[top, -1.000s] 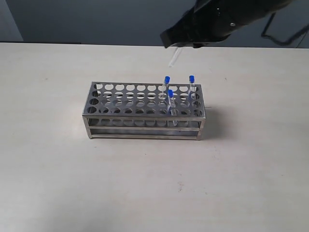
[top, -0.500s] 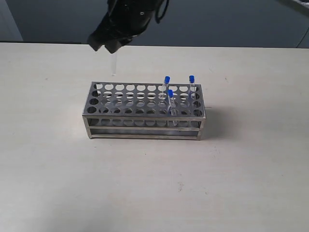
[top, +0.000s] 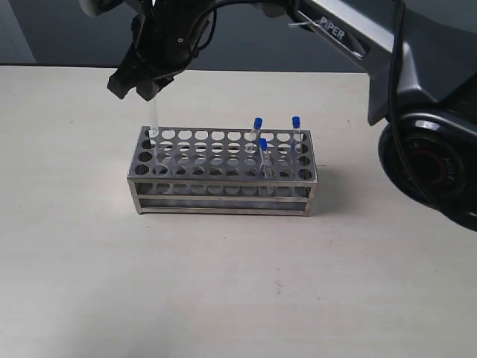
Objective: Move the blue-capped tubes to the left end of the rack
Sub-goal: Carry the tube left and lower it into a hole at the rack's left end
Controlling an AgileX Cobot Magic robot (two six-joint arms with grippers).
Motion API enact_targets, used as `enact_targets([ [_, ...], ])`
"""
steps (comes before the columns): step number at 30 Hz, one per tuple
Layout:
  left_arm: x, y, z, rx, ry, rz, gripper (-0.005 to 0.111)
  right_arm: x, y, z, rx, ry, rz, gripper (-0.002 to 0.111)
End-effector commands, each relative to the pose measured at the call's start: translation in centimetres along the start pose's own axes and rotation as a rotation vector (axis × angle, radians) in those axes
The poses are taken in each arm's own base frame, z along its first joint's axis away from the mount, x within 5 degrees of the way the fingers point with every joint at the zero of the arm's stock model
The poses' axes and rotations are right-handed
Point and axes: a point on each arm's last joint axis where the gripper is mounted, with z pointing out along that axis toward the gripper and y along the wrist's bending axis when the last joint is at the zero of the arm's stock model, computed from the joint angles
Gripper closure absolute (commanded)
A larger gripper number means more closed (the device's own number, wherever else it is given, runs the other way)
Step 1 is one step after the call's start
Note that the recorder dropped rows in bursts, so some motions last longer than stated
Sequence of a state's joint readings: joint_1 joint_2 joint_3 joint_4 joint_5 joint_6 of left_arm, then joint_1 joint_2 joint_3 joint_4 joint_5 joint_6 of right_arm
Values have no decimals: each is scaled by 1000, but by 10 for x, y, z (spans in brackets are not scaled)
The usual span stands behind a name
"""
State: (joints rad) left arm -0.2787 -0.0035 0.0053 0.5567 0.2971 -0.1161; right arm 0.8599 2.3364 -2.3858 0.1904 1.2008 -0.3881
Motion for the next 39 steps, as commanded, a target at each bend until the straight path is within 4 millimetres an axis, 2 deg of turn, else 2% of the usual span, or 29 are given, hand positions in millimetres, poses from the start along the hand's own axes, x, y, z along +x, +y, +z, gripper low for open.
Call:
enact_targets([
  [1, -2, 0, 0, 4, -8, -6, 106, -2, -1, 4, 12, -21, -7, 109],
  [10, -2, 0, 0, 4, -8, -6, 106, 0, -3, 21, 6, -24, 3, 109],
  [31, -2, 0, 0, 3, -10, -4, 106, 14, 1, 79, -109, 4, 78, 109],
  [33, -2, 0, 0, 3, -10, -4, 106, 14, 1, 80, -115, 4, 81, 104],
  [34, -2, 0, 0, 3, -10, -4, 106, 14, 2, 80, -119, 5, 83, 97],
  [38, -2, 0, 0, 3, -10, -4, 106, 13, 2, 79, -127, 2, 97, 60],
  [39, -2, 0, 0, 3, -10, -4, 106, 14, 3, 78, -129, 8, 117, 54],
])
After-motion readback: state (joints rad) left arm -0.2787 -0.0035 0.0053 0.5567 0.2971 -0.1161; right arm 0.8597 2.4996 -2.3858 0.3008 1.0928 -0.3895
